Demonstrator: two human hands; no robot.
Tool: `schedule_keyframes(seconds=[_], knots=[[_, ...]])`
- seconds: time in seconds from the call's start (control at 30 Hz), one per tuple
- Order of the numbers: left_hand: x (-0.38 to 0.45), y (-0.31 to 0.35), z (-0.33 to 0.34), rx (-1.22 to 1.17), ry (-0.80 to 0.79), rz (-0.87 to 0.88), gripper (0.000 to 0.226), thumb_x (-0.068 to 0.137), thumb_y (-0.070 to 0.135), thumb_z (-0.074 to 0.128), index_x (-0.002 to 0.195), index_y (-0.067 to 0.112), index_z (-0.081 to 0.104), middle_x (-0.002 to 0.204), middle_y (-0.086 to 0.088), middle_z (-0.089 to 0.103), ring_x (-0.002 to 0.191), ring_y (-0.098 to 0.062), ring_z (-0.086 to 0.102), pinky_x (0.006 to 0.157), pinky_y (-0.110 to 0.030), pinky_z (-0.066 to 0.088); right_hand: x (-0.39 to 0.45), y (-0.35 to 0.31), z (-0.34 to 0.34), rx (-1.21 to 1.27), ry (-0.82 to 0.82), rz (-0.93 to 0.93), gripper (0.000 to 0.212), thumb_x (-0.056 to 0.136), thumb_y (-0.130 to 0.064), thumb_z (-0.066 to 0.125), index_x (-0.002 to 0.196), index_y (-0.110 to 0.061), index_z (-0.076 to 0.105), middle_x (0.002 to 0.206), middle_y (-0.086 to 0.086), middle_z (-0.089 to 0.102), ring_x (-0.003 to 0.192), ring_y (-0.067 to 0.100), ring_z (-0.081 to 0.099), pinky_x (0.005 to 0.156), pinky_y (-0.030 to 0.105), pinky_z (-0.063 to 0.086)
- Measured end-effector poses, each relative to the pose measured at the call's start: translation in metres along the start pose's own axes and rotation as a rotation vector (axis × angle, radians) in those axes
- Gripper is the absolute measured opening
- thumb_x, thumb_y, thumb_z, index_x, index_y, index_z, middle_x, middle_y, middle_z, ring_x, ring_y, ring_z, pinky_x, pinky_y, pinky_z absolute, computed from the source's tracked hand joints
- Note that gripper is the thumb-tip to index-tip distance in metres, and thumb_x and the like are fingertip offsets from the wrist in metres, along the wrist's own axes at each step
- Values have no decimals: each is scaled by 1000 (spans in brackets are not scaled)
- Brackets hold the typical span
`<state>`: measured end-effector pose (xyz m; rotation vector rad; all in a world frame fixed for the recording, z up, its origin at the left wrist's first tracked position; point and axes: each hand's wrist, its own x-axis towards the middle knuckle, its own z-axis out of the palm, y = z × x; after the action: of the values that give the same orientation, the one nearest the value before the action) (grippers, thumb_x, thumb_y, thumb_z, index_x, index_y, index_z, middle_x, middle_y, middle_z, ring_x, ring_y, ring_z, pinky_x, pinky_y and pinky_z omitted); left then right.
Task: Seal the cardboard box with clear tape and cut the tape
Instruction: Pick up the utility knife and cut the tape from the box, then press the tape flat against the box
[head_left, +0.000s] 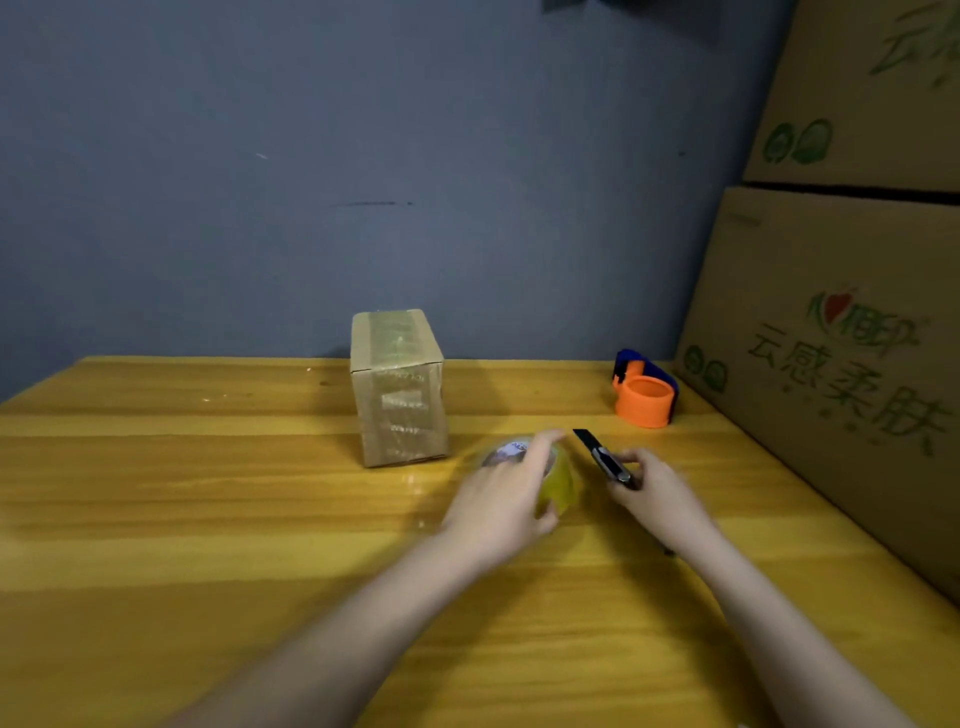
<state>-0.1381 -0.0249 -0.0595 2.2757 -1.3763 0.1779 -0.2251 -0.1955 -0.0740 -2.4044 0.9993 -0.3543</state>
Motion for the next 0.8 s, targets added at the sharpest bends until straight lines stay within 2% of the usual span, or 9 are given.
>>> schedule_keyframes(seconds=[0.07,0.13,0.3,0.43,0.6,0.7,0.8], knots=[[6,11,12,120,-14,40,67,88,22,53,143,27,15,107,-11,65,88,-33,63,69,-38,52,0,7,3,-81,59,31,42,87,-25,59,128,-21,51,125,9,54,112,34,56,87,38,47],[11,19,21,185,-28,66,64,89,17,49,144,21,16,109,-14,63,91,-33,61,68,-38,49,-1,11,4,-145,94,59,43,88,-26,55,130,-20,51,126,10,49,111,38,56,88,42,47],[22,25,36,263,-29,108,60,88,13,47,143,15,23,116,-18,61,105,-34,57,82,-39,44,-2,13,6,-337,189,64,40,91,-33,50,129,-21,53,121,9,50,112,31,53,82,38,47],[30,21,43,263,-6,125,57,85,18,50,139,14,29,108,-17,65,103,-34,59,92,-39,40,-2,15,11,-392,217,60,39,91,-36,46,124,-17,55,121,8,49,114,28,50,82,36,47],[45,26,52,230,7,-61,42,88,38,51,119,13,37,94,-10,69,90,-29,65,89,-37,39,-3,16,14,-363,213,56,44,91,-44,45,124,-17,55,123,8,46,112,29,51,81,38,47],[56,33,56,355,-77,-164,40,92,48,39,108,14,52,98,-11,70,96,-28,63,89,-37,35,-4,17,15,-367,223,45,47,91,-50,44,123,-19,56,123,8,46,112,29,51,83,37,47],[61,34,60,470,-91,-169,41,93,45,37,97,14,63,102,-10,67,100,-27,59,85,-36,36,-3,18,16,-373,227,32,46,90,-50,45,124,-20,55,122,7,45,112,29,52,83,36,48]])
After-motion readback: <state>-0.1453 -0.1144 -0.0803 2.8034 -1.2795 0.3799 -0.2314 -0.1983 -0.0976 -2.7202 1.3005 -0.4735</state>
